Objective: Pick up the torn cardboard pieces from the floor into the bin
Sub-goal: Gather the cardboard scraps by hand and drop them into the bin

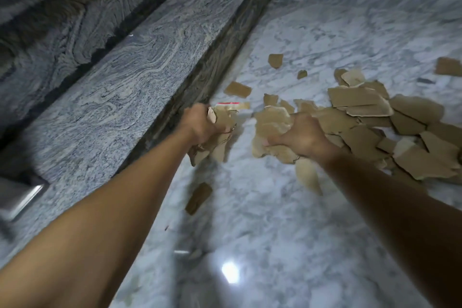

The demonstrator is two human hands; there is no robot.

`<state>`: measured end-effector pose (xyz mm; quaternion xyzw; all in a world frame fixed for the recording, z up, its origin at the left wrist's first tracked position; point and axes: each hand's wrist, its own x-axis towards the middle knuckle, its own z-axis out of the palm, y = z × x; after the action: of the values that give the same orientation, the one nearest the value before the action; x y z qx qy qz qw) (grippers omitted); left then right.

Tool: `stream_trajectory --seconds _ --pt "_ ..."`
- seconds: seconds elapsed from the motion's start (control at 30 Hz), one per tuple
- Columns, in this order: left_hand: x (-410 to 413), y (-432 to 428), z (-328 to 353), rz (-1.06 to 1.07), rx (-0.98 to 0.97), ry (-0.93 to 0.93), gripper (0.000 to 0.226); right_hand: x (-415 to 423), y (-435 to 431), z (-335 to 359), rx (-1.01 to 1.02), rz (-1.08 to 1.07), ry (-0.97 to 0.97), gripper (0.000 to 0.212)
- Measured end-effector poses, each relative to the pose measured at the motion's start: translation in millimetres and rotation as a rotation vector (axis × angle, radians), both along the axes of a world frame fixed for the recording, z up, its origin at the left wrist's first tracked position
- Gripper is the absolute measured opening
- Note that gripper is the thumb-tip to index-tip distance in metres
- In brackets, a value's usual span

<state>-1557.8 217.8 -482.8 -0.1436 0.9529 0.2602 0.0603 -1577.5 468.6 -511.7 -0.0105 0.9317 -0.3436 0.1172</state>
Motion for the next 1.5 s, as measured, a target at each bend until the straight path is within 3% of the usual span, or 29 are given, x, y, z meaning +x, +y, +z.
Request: stream_trajectory --seconds 0.17,0.23,0.33,0.4,0.57,0.67,0.73,0.8,0.87,0.97,1.07,1.17,1.23,1.37,1.5 --pt "30.1 -16.8 7.4 -0.247 -0.104 -0.588 0.07 0.9 13.4 15.0 -0.139 -0.147 0.011 0.073" --pt "55.5 -13.7 -18.2 -0.298 -0.195 -0.68 0.076 5.5 16.6 21.6 -0.159 -0.153 0.024 0.066" --pt "91.9 -4.4 -59.3 -0.285 -0.355 -0.533 0.064 14.3 22.5 24.2 -0.171 -0.16 0.01 0.059" --pt "99.4 -2.3 -66.9 -0.239 -0.346 -0.428 0.058 22.7 26.2 19.5 -0.166 -0.163 -0.023 0.061" --pt "100.7 -4.9 -61.8 -0.167 -0.307 -0.447 0.066 54.1 26.9 1.4 -0.152 -0.163 -0.121 0.058" --pt "104.9 -9.7 -65.5 -0.175 -0.249 -0.428 0.044 70.5 32.2 -5.9 -0.147 -0.149 -0.153 0.057" --pt "108.4 -9.9 -66.6 -0.162 -0.224 -0.395 0.025 75.7 40.1 -6.2 -0.131 -0.15 -0.19 0.067" --pt "112.2 -4.6 -64.5 -0.175 -0.238 -0.391 0.017 78.4 51.6 -1.0 -0.106 -0.143 -0.209 0.091" --pt "113.7 0.6 -62.1 -0.208 -0.264 -0.406 0.021 76.2 65.1 2.0 -0.083 -0.113 -0.22 0.099" --pt "116.9 4.1 -58.2 -0.216 -0.235 -0.419 0.027 72.7 88.1 14.2 -0.019 -0.084 -0.252 0.069" --pt "112.5 11.6 -51.1 -0.242 -0.102 -0.412 0.026 64.3 117.1 18.9 0.058 -0.109 -0.271 0.072" --pt "96.9 37.3 -44.0 -0.294 0.085 -0.306 0.041 54.6 146.7 18.4 0.089 -0.164 -0.274 0.081" --pt "80.8 65.0 -40.2 -0.336 0.128 -0.229 0.035 47.9 163.4 18.8 0.071 -0.225 -0.267 0.088" --pt "43.2 119.4 -30.6 -0.402 0.154 -0.072 0.029 25.2 175.0 21.6 0.071 -0.3 -0.234 0.081" --pt "27.3 159.2 -33.8 -0.286 0.227 0.133 0.023 -0.9 165.7 8.8 0.13 -0.259 -0.183 0.084"
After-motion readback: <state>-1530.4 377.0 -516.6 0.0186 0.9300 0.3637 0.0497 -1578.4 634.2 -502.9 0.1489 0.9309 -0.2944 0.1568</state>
